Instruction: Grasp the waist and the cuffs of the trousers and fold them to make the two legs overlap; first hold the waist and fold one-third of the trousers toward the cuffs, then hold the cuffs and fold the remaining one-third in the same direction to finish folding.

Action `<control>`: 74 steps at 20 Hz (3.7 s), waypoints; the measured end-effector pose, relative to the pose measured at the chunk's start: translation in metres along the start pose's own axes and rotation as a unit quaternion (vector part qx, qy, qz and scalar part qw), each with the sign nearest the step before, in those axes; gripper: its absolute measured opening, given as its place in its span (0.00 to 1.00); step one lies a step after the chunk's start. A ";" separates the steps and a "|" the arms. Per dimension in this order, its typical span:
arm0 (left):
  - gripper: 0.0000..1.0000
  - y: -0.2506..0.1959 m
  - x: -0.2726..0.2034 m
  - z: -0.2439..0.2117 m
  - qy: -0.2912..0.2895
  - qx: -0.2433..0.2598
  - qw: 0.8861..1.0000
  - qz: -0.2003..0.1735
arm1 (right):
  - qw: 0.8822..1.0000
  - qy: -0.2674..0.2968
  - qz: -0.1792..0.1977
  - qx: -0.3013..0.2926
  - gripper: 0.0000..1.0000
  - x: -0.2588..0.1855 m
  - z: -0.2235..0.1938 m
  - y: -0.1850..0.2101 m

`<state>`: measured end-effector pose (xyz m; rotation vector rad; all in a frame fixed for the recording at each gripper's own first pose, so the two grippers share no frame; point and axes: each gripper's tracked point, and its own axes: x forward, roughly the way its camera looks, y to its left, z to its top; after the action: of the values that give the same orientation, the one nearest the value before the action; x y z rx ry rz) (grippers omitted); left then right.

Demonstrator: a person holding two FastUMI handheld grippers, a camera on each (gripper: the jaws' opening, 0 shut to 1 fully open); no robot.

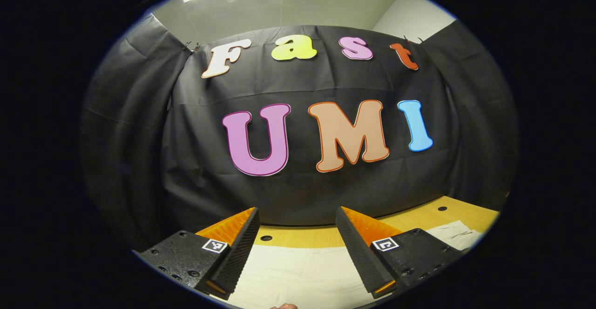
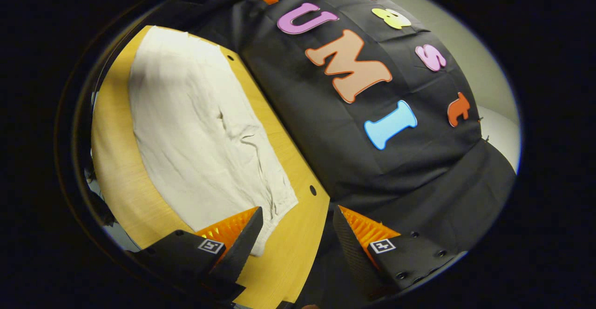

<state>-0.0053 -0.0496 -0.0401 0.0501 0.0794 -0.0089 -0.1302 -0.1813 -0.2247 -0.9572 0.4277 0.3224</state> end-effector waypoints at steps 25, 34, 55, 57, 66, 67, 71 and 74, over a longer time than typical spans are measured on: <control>0.96 0.041 -0.017 -0.014 0.020 0.052 0.997 0.059 | 0.948 0.067 0.239 -0.200 0.94 0.037 -0.070 0.117; 0.96 0.051 -0.021 -0.011 0.016 0.060 0.996 0.065 | 0.953 0.083 0.216 -0.196 0.75 0.072 -0.069 0.119; 0.96 0.141 -0.081 -0.101 0.112 0.237 0.964 0.032 | 0.954 0.118 0.181 -0.208 0.03 0.072 -0.074 0.130; 0.96 0.154 -0.092 -0.127 0.142 0.263 0.954 0.020 | 0.953 0.122 0.180 -0.209 0.03 0.072 -0.074 0.130; 0.96 0.195 -0.123 -0.200 0.236 0.362 0.901 -0.047 | 0.952 0.126 0.165 -0.224 0.02 0.072 -0.072 0.130; 0.97 0.198 -0.125 -0.209 0.244 0.378 0.891 -0.062 | 0.952 0.126 0.163 -0.224 0.03 0.072 -0.072 0.130; 0.97 0.209 -0.141 -0.235 0.276 0.420 0.857 -0.115 | 0.953 0.127 0.162 -0.222 0.02 0.073 -0.073 0.130; 0.97 0.217 -0.147 -0.250 0.283 0.450 0.836 -0.138 | 0.953 0.128 0.160 -0.223 0.02 0.072 -0.073 0.130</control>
<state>-0.1694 0.1807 -0.2661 0.9950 0.6771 -0.3247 -0.1407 -0.1669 -0.3893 -1.3830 0.7731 0.6092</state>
